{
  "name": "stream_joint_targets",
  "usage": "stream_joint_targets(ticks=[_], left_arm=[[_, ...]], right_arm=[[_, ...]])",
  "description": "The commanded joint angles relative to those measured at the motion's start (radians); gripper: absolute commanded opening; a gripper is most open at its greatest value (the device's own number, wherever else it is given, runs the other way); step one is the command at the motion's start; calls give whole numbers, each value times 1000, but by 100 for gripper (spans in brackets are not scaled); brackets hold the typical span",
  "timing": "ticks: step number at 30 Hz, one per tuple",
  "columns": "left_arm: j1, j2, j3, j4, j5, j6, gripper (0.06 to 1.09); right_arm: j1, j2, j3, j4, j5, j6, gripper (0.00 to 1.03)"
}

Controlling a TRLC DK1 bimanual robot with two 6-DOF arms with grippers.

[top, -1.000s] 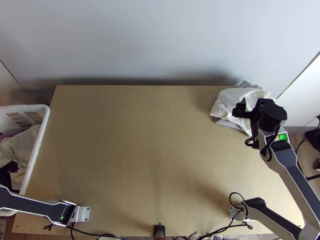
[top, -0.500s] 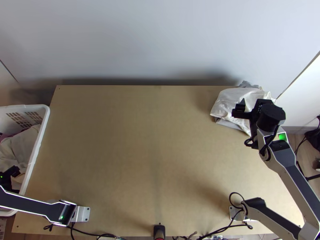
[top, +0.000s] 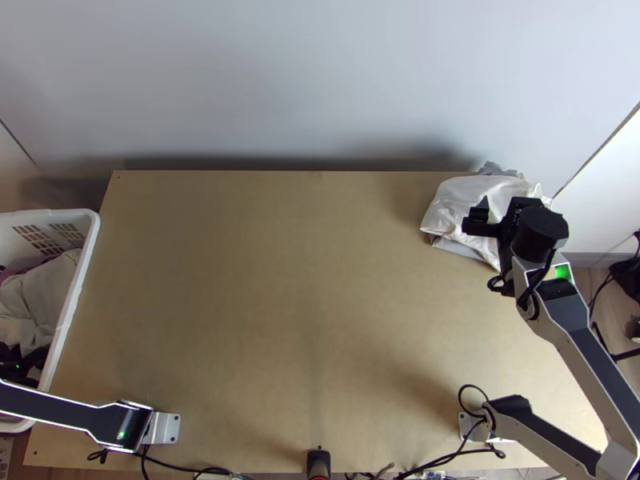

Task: Fold the t-shirt

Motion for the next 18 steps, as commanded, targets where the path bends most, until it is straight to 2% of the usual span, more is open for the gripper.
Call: stream_joint_targets(ticks=[1,16,17,18], left_arm=[[7,56,-19,58,-34,19,104],[-4,10,-36,70,-16,-9,103],[-3,4,-39,68,-14,-10,96],[-3,-5,-47,70,-11,-10,83]], right_arm=[[0,7,13,5,0,-9,98],[0,15,16,5,1,-12,98],[0,15,13,4,1,-10,98],[0,15,10,4,0,-10,98]])
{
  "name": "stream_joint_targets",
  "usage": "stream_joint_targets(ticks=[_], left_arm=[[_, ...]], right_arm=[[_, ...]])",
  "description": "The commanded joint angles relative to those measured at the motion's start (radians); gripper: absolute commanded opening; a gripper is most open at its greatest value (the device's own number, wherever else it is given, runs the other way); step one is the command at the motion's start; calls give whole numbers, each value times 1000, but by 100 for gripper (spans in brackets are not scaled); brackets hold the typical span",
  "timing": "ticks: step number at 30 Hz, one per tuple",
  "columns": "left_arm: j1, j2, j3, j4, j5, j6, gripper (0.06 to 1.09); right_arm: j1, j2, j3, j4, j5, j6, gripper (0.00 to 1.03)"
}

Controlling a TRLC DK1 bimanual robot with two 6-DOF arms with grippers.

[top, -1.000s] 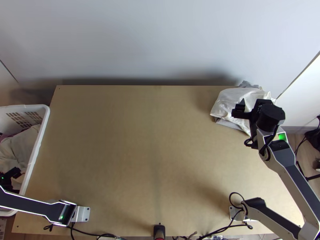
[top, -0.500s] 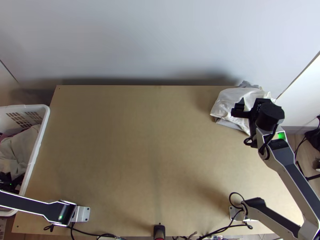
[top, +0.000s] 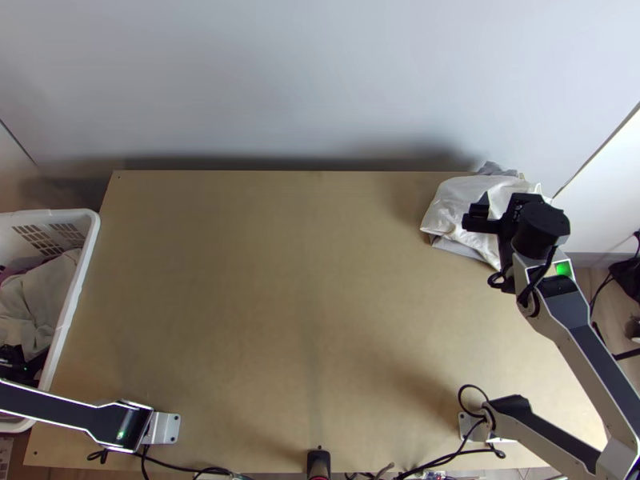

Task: Fold the t-shirt

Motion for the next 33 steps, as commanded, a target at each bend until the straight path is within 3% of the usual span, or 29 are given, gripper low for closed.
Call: stream_joint_targets(ticks=[1,3,15,16,19,20,33], left_arm=[[0,-44,-26,26,22,-13,64],[0,-76,-50,82,34,-32,9],[-12,-70,-54,82,51,-10,11],[-10,-61,-43,82,51,-13,15],[-4,-21,-4,82,51,-13,53],[-3,-1,16,84,51,-17,59],[-19,97,71,82,51,-29,59]], right_arm=[[-1,1,-17,0,0,5,98],[-1,1,-21,-1,0,5,98],[-1,-3,-24,-3,1,-6,98],[-1,-3,-26,-3,1,-6,98],[-1,-3,-26,-5,1,-8,98],[-1,-3,-26,-5,1,-9,98],[-1,-2,-24,-5,1,-26,98]])
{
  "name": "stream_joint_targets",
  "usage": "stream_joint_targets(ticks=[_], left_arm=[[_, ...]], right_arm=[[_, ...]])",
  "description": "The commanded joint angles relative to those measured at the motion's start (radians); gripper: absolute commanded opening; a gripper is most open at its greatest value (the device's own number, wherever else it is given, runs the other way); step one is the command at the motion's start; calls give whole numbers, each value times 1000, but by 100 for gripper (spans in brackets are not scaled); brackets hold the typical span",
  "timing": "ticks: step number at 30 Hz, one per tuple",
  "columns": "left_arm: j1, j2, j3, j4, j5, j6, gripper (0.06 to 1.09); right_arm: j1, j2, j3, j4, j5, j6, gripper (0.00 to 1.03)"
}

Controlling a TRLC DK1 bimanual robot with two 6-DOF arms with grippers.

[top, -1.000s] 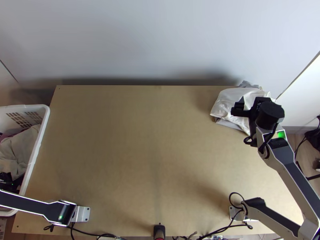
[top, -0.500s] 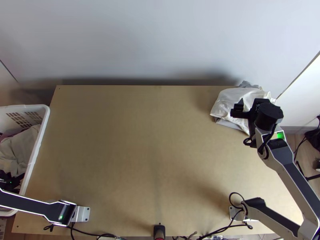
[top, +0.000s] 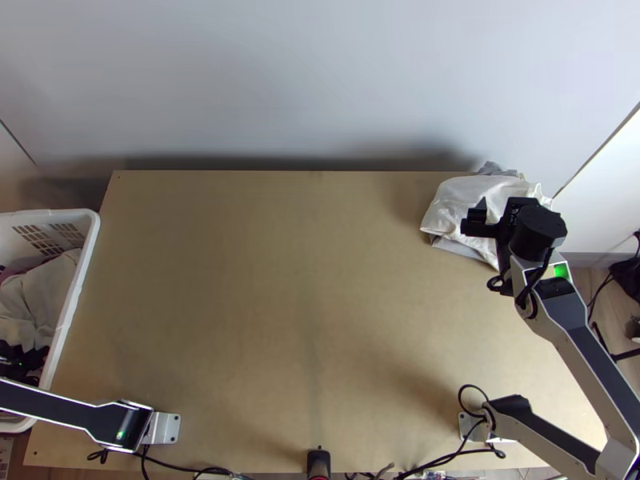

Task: Fold the t-shirt

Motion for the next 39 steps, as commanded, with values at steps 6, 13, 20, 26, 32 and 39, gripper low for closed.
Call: stream_joint_targets(ticks=[6,13,20,26,32,39], left_arm=[[-12,55,-9,20,-1,7,31],[-15,35,-13,23,-13,21,9],[-29,-156,-12,-143,16,-26,9],[-95,-396,7,-408,148,-115,9],[-191,-564,10,-531,185,-215,9],[-296,-645,13,-559,177,-253,9]], right_arm=[[0,6,7,2,0,-16,98],[0,20,15,3,2,-19,98],[0,23,15,3,2,-19,98],[-1,22,9,-1,2,-8,98],[-11,-32,-37,-3,2,-5,98],[-20,-124,-120,-5,2,-3,98]])
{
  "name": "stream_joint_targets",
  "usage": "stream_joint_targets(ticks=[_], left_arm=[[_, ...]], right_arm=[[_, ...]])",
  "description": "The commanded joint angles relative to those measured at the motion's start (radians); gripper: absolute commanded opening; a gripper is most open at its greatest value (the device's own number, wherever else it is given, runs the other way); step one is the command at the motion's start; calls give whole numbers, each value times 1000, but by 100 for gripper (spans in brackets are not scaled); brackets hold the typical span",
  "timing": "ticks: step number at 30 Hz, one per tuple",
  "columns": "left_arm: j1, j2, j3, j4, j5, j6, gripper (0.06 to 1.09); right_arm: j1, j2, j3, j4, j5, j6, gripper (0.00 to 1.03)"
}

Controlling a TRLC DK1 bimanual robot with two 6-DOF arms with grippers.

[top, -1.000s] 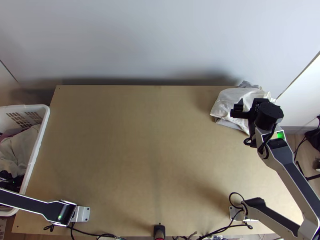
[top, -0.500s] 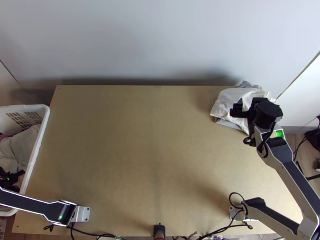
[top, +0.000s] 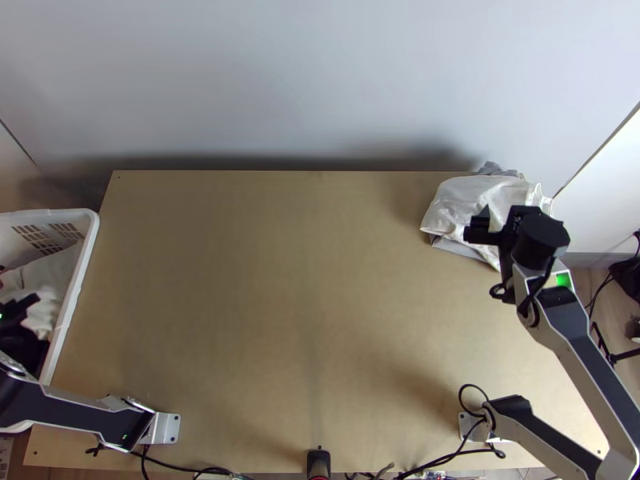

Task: Fold the t-shirt

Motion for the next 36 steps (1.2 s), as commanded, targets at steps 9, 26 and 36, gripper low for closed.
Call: stream_joint_targets(ticks=[9,26,36], left_arm=[[-33,-6,24,-20,0,-30,10],[1,115,73,-58,2,-19,52],[20,135,47,-63,-6,41,32]], right_arm=[[2,-65,-39,4,-1,-20,98],[-6,-56,-28,-1,-1,-23,98],[-7,-56,-30,-3,-1,-24,98]])
